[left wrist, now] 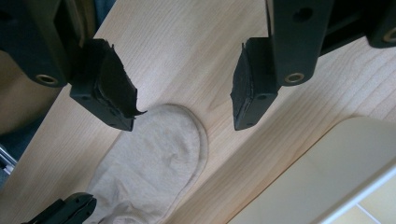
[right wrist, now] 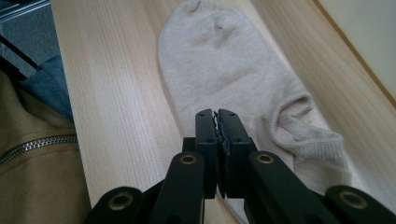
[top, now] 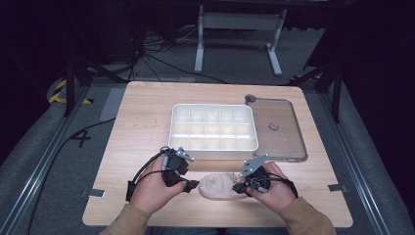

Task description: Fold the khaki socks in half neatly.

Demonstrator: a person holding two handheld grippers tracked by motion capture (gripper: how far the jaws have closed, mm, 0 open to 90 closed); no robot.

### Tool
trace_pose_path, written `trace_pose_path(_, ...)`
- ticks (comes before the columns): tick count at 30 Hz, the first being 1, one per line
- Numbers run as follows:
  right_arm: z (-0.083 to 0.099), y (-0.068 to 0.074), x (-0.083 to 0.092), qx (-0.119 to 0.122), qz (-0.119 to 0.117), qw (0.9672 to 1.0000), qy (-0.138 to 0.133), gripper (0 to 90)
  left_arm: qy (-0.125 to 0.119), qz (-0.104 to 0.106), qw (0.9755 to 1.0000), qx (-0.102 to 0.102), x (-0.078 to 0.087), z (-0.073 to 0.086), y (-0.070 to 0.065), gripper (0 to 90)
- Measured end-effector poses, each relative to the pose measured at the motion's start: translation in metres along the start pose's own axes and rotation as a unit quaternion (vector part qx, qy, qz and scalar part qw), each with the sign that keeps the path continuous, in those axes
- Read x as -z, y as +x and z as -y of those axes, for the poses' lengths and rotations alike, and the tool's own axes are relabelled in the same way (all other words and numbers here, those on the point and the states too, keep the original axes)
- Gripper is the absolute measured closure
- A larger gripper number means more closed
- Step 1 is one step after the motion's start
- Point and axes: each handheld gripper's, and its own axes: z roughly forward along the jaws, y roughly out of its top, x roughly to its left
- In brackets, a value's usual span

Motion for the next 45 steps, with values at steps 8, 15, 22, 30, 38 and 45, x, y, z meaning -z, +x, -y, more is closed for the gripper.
trace_pose_path(8, -0.001, 0.004, -0.012, 0.008, -0.009, 0.9999, 0.002, 87.9, 0.004, 0.001, 1.0, -0.002, -0.003, 0.0, 0.002, 40.9)
trace_pose_path(15, 0.0, 0.005, -0.023, 0.015, -0.012, 0.9998, -0.002, 89.1, 0.007, 0.002, 1.0, 0.0, -0.006, 0.0, 0.001, 40.7)
trace_pose_path(22, 0.001, 0.004, -0.028, 0.015, -0.007, 0.9999, -0.001, 89.2, 0.005, 0.001, 1.0, -0.001, -0.011, -0.001, 0.002, 39.1)
trace_pose_path(30, 0.005, 0.003, -0.031, 0.002, -0.008, 0.9999, -0.011, 89.4, 0.041, 0.004, 0.9972, 0.063, -0.032, 0.001, 0.011, 50.3)
trace_pose_path(38, 0.008, 0.006, -0.031, -0.004, -0.005, 0.9998, -0.019, 89.4, 0.026, 0.011, 0.9976, 0.064, -0.05, -0.004, 0.01, 57.0)
trace_pose_path(45, 0.009, 0.007, -0.031, -0.002, -0.001, 0.9997, -0.023, 89.4, 0.037, 0.003, 0.9982, 0.047, -0.063, -0.009, 0.002, 63.1)
